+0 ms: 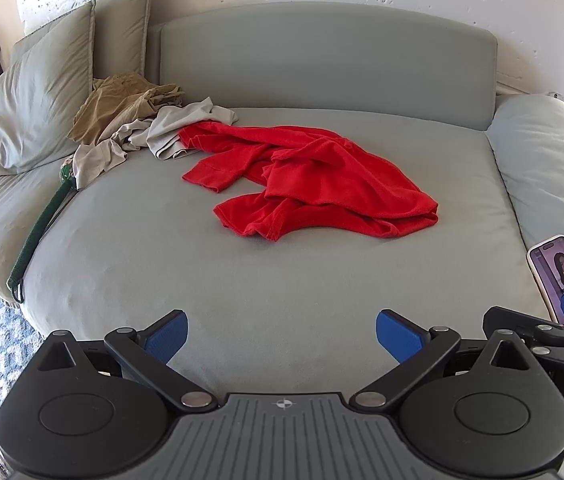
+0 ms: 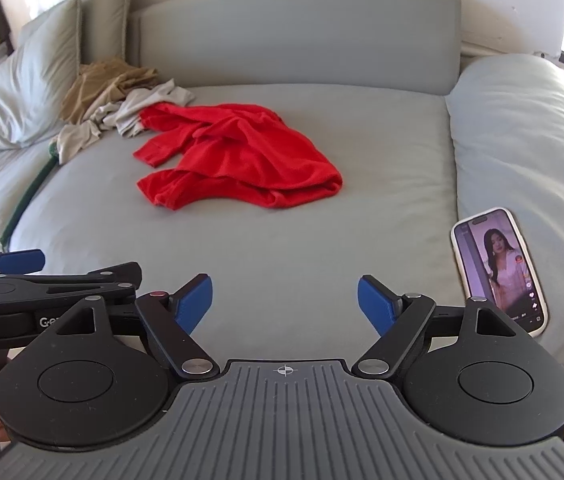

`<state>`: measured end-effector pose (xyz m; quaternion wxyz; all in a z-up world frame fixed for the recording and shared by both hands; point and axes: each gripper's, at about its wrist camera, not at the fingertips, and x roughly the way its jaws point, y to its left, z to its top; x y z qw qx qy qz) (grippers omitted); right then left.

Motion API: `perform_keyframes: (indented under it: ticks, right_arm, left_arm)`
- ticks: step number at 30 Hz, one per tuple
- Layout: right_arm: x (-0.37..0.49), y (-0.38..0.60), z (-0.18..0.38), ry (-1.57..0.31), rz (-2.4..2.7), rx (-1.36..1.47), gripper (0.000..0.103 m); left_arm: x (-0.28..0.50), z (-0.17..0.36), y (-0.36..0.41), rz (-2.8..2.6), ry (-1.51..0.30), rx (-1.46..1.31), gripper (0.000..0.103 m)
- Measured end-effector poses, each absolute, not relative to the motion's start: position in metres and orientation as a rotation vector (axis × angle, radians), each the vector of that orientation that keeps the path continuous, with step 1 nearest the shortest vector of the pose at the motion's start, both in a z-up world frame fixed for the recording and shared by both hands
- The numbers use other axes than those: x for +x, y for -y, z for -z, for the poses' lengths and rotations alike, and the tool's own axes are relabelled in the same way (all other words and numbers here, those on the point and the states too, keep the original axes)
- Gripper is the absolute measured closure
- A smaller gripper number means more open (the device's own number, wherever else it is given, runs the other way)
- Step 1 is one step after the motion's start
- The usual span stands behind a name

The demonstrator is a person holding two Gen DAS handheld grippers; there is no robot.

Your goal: Fold clothes

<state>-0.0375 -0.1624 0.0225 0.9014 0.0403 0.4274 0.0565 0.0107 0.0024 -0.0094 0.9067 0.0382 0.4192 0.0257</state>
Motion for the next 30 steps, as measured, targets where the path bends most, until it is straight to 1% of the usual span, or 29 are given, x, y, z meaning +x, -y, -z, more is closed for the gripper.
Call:
perform_keyframes:
  ticks: [22, 30]
  right_arm:
    - [-0.038, 0.163, -0.019, -0.892, -0.115, 0.086, 0.020]
    - [-0.031, 0.162, -0.008, -0.918, -0.105, 0.086, 0.018]
  left_arm:
    - [0.011, 0.015, -0.003, -0.051, -0.880, 0.070, 0.003]
    - [0.021, 0.034, -0.012, -0.048, -0.927, 0.031, 0.002]
